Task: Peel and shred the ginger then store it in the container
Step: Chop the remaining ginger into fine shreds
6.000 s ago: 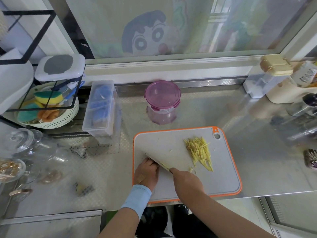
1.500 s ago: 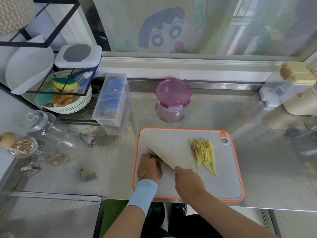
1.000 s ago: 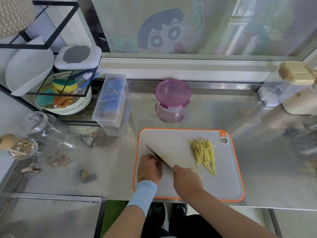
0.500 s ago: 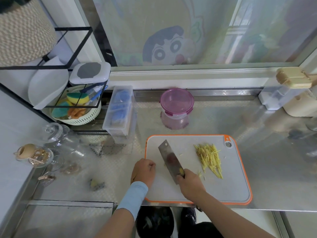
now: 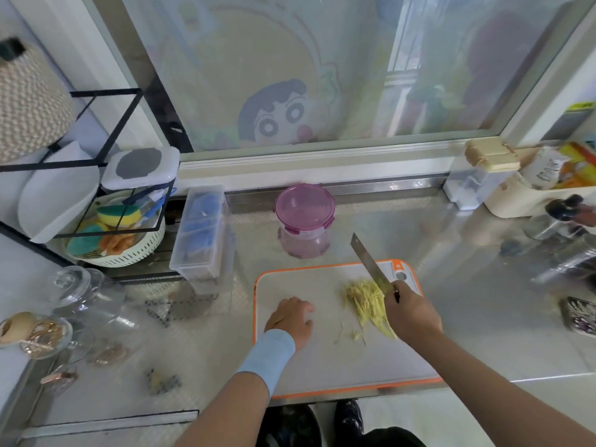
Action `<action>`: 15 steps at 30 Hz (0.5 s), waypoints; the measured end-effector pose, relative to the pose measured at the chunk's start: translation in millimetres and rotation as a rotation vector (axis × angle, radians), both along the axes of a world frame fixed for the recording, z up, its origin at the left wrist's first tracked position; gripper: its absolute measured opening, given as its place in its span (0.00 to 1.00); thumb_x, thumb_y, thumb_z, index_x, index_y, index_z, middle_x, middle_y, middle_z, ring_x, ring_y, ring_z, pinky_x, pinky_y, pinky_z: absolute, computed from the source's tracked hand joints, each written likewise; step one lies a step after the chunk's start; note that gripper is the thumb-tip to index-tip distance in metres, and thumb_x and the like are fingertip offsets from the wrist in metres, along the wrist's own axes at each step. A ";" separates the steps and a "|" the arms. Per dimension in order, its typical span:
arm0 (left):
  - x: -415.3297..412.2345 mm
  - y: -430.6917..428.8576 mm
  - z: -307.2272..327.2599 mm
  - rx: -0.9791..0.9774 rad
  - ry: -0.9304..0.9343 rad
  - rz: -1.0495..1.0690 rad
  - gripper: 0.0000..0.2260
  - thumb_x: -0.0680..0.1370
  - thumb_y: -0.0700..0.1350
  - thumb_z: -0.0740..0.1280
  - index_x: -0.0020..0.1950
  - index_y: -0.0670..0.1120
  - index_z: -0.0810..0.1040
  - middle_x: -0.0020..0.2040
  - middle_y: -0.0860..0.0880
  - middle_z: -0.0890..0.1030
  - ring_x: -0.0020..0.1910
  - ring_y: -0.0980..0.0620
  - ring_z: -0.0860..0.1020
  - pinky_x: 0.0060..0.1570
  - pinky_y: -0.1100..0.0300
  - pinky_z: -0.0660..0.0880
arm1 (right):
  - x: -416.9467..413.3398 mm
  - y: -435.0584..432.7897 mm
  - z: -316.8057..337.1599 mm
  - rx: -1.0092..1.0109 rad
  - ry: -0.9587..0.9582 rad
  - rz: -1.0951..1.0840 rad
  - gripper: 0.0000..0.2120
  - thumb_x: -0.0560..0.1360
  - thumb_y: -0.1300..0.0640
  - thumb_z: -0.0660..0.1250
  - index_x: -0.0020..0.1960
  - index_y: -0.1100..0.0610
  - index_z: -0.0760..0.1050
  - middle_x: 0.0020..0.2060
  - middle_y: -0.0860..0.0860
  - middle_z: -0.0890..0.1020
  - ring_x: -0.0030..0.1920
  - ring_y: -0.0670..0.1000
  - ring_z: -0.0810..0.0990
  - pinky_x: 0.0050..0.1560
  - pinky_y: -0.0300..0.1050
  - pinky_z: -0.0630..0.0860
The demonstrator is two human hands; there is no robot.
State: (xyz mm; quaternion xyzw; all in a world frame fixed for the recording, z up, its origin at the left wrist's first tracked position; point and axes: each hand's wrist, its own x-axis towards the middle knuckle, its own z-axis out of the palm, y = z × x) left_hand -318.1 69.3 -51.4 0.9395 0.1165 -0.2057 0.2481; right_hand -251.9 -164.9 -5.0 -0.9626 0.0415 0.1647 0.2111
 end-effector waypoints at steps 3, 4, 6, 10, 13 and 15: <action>14.9 -15.7 0.6 0.029 0.013 -0.080 0.19 0.80 0.46 0.59 0.71 0.53 0.68 0.70 0.53 0.67 0.71 0.52 0.62 0.69 0.53 0.64 | 9.6 -23.7 -3.9 -0.162 -0.033 0.040 0.15 0.83 0.50 0.51 0.66 0.46 0.69 0.52 0.54 0.82 0.47 0.60 0.77 0.44 0.47 0.69; 17.9 -19.9 -0.8 0.048 0.035 -0.115 0.21 0.80 0.46 0.58 0.73 0.53 0.65 0.73 0.54 0.65 0.73 0.52 0.60 0.70 0.53 0.63 | 11.0 -30.5 -9.2 -0.193 -0.024 0.062 0.16 0.83 0.49 0.50 0.68 0.45 0.69 0.54 0.53 0.82 0.50 0.59 0.78 0.45 0.47 0.71; 19.7 -24.4 -4.7 0.075 0.090 -0.144 0.25 0.79 0.44 0.58 0.76 0.53 0.60 0.77 0.54 0.58 0.75 0.52 0.55 0.72 0.54 0.59 | 10.0 -39.3 -20.7 -0.224 0.023 0.101 0.18 0.84 0.48 0.50 0.71 0.41 0.67 0.57 0.51 0.80 0.55 0.57 0.79 0.50 0.48 0.75; 10.7 -28.7 0.7 0.007 0.082 -0.004 0.34 0.75 0.34 0.54 0.79 0.56 0.51 0.78 0.56 0.52 0.77 0.54 0.54 0.73 0.58 0.55 | -7.8 -31.9 -36.2 -0.115 0.053 0.097 0.19 0.84 0.49 0.52 0.73 0.42 0.67 0.60 0.52 0.79 0.59 0.58 0.78 0.54 0.48 0.74; -0.7 -24.1 2.5 -0.130 0.019 0.221 0.37 0.73 0.31 0.49 0.78 0.58 0.52 0.78 0.57 0.56 0.75 0.54 0.58 0.73 0.60 0.55 | -25.3 -9.5 -42.3 -0.056 0.064 0.154 0.19 0.84 0.50 0.52 0.74 0.43 0.66 0.60 0.51 0.79 0.59 0.56 0.77 0.55 0.47 0.74; -8.7 -15.1 -2.0 -0.170 -0.017 0.326 0.37 0.72 0.31 0.48 0.78 0.59 0.55 0.77 0.57 0.58 0.75 0.55 0.59 0.74 0.58 0.55 | -33.9 9.2 -45.5 -0.040 0.070 0.210 0.20 0.83 0.50 0.51 0.74 0.42 0.65 0.58 0.51 0.79 0.57 0.56 0.78 0.54 0.47 0.74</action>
